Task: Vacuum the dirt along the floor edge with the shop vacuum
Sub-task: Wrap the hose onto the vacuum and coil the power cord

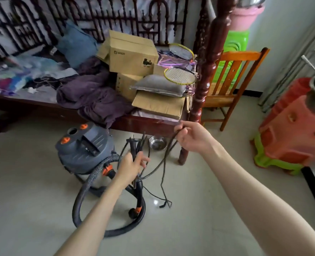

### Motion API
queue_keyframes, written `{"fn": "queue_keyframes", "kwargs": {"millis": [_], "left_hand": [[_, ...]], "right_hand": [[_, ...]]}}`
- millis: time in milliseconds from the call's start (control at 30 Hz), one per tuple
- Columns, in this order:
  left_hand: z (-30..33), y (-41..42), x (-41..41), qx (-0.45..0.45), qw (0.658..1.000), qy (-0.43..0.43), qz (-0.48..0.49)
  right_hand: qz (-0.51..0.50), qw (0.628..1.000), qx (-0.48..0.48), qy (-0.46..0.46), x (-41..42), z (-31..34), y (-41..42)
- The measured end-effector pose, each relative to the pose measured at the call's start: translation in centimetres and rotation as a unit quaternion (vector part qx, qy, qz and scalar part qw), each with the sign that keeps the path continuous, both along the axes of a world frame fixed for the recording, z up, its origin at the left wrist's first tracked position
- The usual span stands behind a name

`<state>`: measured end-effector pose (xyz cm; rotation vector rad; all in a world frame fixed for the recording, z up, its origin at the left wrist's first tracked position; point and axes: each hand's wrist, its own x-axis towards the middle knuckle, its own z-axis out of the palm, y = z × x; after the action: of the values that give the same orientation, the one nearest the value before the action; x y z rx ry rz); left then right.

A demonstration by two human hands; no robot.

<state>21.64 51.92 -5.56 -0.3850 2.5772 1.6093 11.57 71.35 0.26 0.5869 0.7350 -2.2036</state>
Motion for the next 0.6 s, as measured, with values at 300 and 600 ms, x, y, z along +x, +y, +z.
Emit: {"fn": "queue_keyframes", "kwargs": {"millis": [300,600], "left_hand": [[1.4,2.0,-1.4,0.371,0.928,0.007,-0.031],[6.2,-1.4,-4.9,0.404,0.910,0.087,0.019]], "right_hand": [[-0.168,0.981,-0.095,0.018,-0.6,3.4,-6.4],[0.185,0.907,0.335,0.177,4.1,-5.5,-0.9]]}}
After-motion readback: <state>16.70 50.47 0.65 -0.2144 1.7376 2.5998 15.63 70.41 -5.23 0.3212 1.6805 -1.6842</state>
